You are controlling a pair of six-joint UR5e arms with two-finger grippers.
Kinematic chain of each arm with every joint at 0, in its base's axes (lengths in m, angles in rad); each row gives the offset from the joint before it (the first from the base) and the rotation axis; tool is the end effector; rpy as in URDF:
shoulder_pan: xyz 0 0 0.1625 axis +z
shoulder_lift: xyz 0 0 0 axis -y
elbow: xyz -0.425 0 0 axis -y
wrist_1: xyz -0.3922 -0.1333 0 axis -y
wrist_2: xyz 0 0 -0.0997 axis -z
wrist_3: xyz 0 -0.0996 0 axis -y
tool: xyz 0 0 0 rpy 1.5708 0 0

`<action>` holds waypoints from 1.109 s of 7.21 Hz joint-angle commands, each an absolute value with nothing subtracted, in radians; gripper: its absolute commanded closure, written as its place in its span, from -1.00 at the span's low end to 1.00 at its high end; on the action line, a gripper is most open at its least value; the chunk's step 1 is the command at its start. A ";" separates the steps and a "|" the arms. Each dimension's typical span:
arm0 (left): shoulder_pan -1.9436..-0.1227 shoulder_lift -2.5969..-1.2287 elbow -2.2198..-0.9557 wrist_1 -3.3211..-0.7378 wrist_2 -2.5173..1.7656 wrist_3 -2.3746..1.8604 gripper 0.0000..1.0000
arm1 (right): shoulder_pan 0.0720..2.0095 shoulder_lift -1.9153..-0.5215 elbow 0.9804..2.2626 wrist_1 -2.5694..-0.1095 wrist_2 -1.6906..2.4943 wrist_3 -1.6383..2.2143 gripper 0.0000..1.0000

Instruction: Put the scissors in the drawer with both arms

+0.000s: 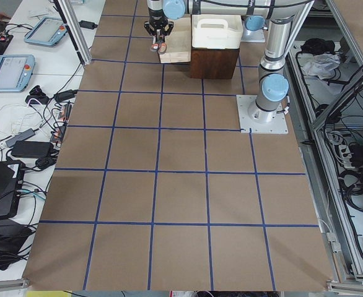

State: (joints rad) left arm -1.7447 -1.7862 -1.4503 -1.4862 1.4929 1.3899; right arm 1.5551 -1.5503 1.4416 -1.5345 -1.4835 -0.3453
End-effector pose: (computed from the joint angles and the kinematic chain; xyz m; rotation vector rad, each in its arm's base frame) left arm -0.2393 -0.5468 0.4402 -2.1637 -2.1797 0.0554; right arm 0.1340 -0.5074 0.5382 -0.5078 3.0235 -0.1333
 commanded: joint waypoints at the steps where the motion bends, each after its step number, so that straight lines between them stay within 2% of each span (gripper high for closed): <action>1: -1.837 -1.822 -1.451 -1.453 1.476 1.177 1.00 | 1.560 -1.572 1.454 -1.539 -1.496 -0.163 -1.00; 5: -1.957 -1.925 -1.471 -1.298 1.479 1.144 1.00 | 1.604 -1.563 1.459 -1.537 -1.525 -0.072 -1.00; 8: -2.003 -1.930 -1.509 -1.299 1.493 1.138 1.00 | 1.605 -1.572 1.480 -1.535 -1.526 -0.072 -1.00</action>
